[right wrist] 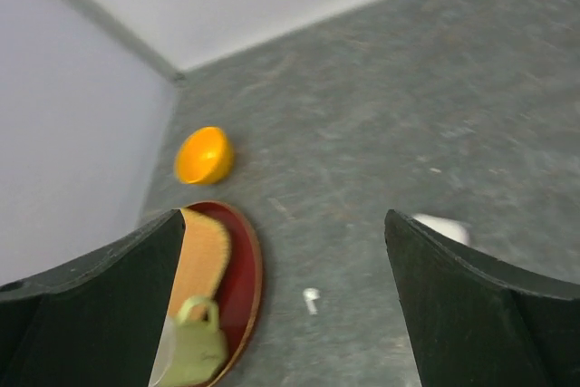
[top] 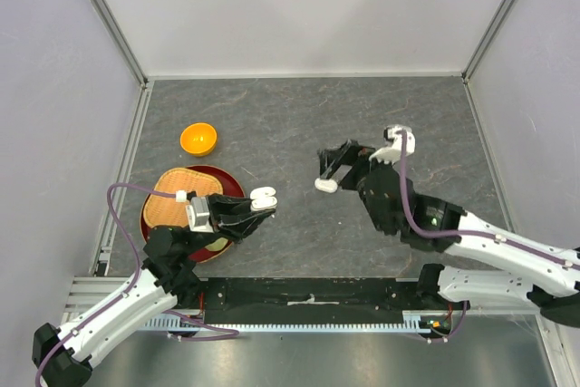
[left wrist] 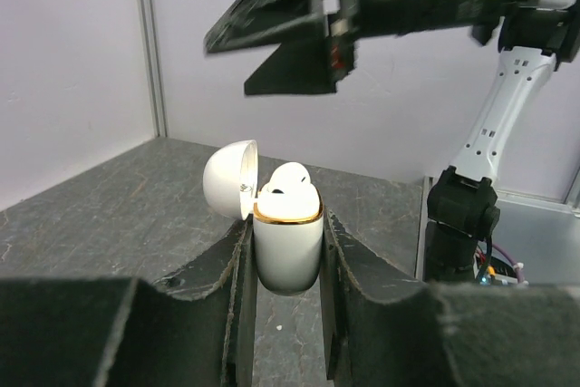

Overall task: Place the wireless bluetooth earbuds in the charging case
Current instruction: Pick up the earbud from the center of the board.

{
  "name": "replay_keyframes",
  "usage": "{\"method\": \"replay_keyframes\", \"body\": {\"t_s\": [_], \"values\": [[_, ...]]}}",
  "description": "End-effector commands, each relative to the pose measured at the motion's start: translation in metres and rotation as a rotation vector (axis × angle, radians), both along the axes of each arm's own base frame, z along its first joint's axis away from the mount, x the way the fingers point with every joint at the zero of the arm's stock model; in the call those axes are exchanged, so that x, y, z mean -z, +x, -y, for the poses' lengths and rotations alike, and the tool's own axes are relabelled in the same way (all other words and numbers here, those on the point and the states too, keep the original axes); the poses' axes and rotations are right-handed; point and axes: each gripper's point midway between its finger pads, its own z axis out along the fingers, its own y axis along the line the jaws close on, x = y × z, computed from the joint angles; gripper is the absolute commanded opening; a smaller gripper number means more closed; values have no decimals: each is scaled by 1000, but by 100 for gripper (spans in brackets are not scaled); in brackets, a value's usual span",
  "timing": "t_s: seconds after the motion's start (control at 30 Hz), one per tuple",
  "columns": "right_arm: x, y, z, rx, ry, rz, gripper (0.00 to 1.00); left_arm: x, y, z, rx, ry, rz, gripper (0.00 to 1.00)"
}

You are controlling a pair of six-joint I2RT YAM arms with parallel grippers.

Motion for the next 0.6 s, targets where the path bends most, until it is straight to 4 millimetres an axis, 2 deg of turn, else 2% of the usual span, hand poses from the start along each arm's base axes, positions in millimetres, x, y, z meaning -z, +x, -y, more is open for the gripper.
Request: {"method": "replay_keyframes", "body": {"t_s": [0.0,0.13,0.23,0.5,0.57], "values": [[69,27,27,77,-13,-329,98,-15,-1,-4,-17,-26,45,2],[116,35,14,-10,-86,-497,98,-17,-2,-6,-19,-28,44,2],[140,35,5,-44,-129,-568,98,-20,-4,-9,-28,-32,47,2],[177,38,-25,-138,-190,-698,98,-24,-7,-16,-49,-40,65,2],[186,37,-39,-195,-200,-727,98,-23,-7,-17,-51,-38,63,2]]}}
